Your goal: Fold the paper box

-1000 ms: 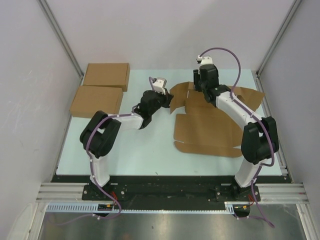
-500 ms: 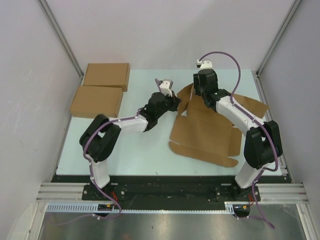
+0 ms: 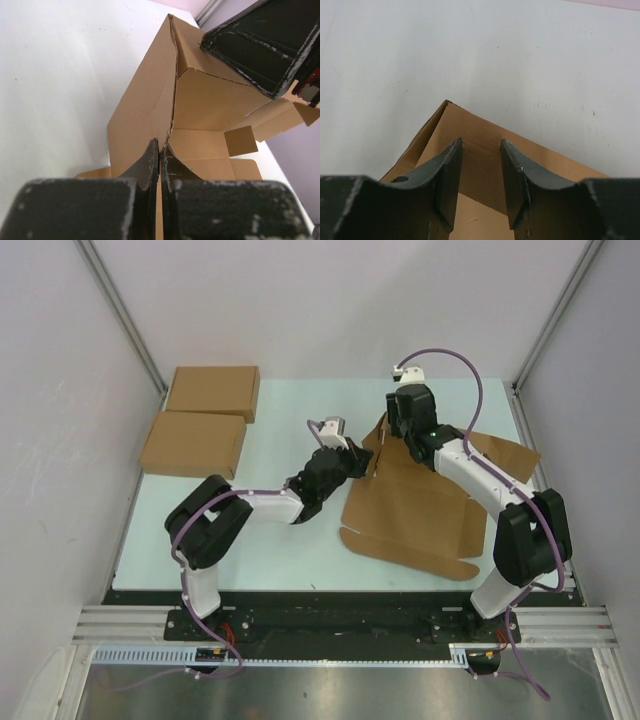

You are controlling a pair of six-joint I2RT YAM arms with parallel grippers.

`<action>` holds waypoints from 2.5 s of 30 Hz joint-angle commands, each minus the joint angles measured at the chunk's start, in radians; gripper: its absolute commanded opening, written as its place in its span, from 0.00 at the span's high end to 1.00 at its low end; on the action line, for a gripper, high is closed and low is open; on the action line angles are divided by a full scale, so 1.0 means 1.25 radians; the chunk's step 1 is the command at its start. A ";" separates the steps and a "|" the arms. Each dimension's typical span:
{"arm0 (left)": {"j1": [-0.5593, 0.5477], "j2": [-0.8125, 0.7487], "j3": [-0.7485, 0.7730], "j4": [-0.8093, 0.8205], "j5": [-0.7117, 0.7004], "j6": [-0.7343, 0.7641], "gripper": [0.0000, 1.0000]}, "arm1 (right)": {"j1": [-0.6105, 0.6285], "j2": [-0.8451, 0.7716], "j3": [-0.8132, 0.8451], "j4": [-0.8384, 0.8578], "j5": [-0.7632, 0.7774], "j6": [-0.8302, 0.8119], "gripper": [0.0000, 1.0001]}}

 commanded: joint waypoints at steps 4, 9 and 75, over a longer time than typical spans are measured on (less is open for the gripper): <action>-0.033 0.010 -0.068 0.156 -0.063 -0.045 1.00 | 0.035 -0.039 -0.026 -0.089 0.013 0.004 0.56; -0.039 0.015 -0.071 0.157 -0.074 0.004 1.00 | 0.034 -0.083 -0.025 -0.071 0.032 -0.013 0.52; -0.081 0.003 -0.080 0.171 -0.063 0.157 0.58 | -0.127 -0.073 -0.063 -0.155 -0.346 -0.075 0.48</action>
